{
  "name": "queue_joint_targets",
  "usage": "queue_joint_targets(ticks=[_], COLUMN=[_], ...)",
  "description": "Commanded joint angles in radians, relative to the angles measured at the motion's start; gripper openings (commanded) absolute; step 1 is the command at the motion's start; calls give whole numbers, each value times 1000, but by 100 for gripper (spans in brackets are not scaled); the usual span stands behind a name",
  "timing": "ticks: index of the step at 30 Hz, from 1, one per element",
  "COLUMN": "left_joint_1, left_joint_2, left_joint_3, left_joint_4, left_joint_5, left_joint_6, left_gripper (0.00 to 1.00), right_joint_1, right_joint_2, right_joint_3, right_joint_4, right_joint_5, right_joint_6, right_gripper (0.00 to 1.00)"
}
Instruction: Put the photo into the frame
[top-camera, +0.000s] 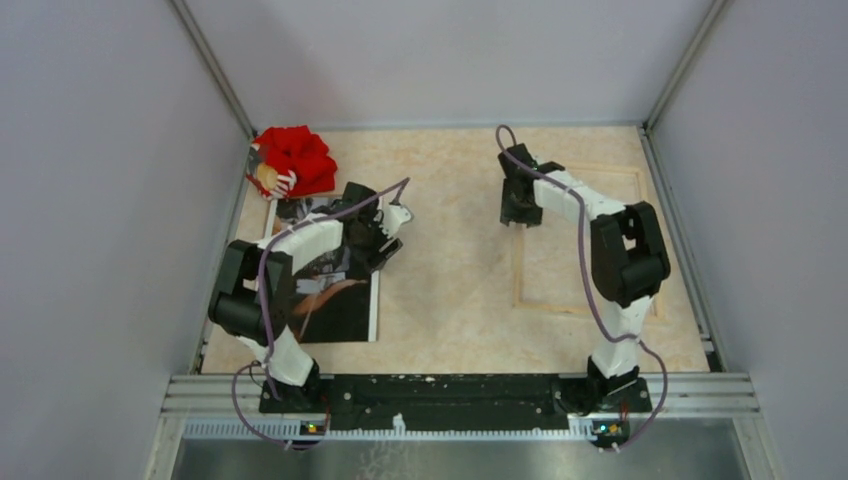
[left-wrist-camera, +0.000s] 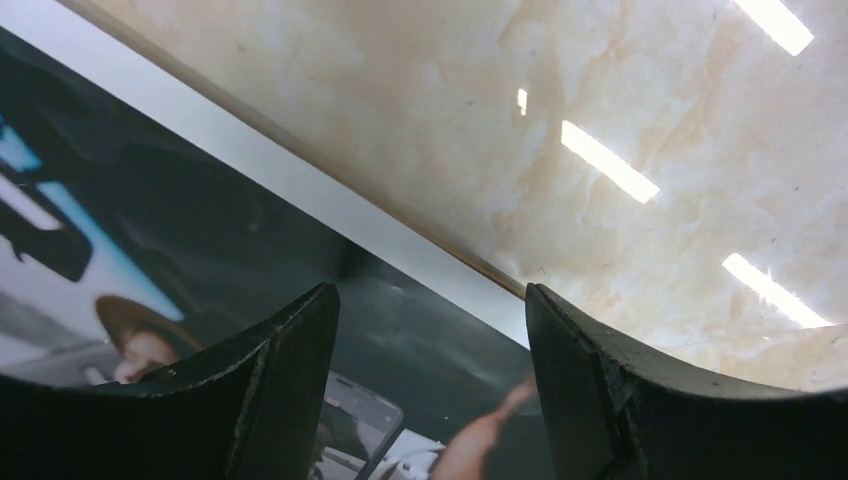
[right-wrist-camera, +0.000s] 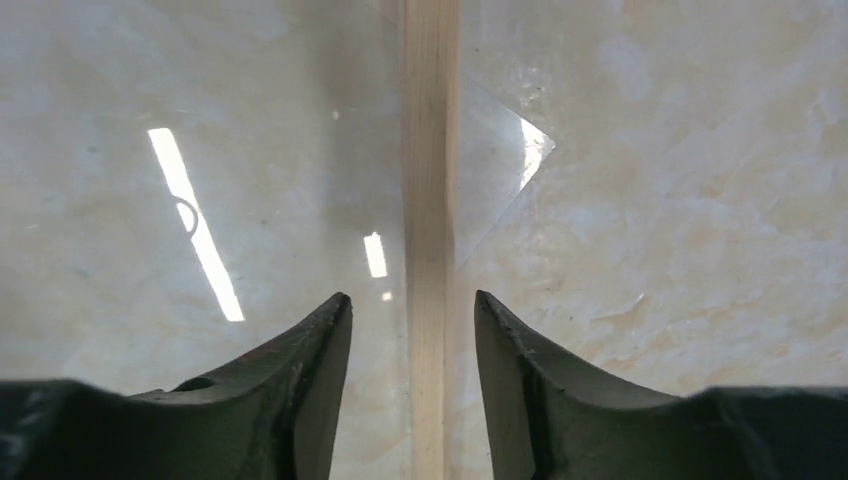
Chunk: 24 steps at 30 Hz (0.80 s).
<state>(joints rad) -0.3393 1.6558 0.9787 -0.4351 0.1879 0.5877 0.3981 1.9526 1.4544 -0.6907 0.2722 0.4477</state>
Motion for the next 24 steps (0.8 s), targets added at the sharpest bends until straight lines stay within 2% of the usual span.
queue_joint_targets(ticks=[1,5,8,11,16,20,24], left_joint_1=[22,20,22,22,21,17,17], left_joint_2=[48,168,276,364,457,489,494], left_joint_3=[211,418,545,605,638,631,609], left_joint_4=[-114,-119,-68,9,83,99,125], left_joint_5=[108,114,23,-75,-214,-228,-228], left_joint_6=[-46,-114,-180,-216,-236,-234,-238], left_gripper=[76,75,75,74,73,74,74], right_joint_1=[-2,28,71,121,194,237,267], right_joint_2=[-179,-249,-306,-332,-360,-353,-359], right_joint_3=[-27,-91,-170,-248,-343,-378,-451], right_joint_4=[70,77,128,157,178,171,235], right_joint_5=[-99,-125,-166,-212,-214,-197,-177], right_joint_6=[101,178,246,339,457,532,614], right_gripper=[51,58,59,61,66,67,67])
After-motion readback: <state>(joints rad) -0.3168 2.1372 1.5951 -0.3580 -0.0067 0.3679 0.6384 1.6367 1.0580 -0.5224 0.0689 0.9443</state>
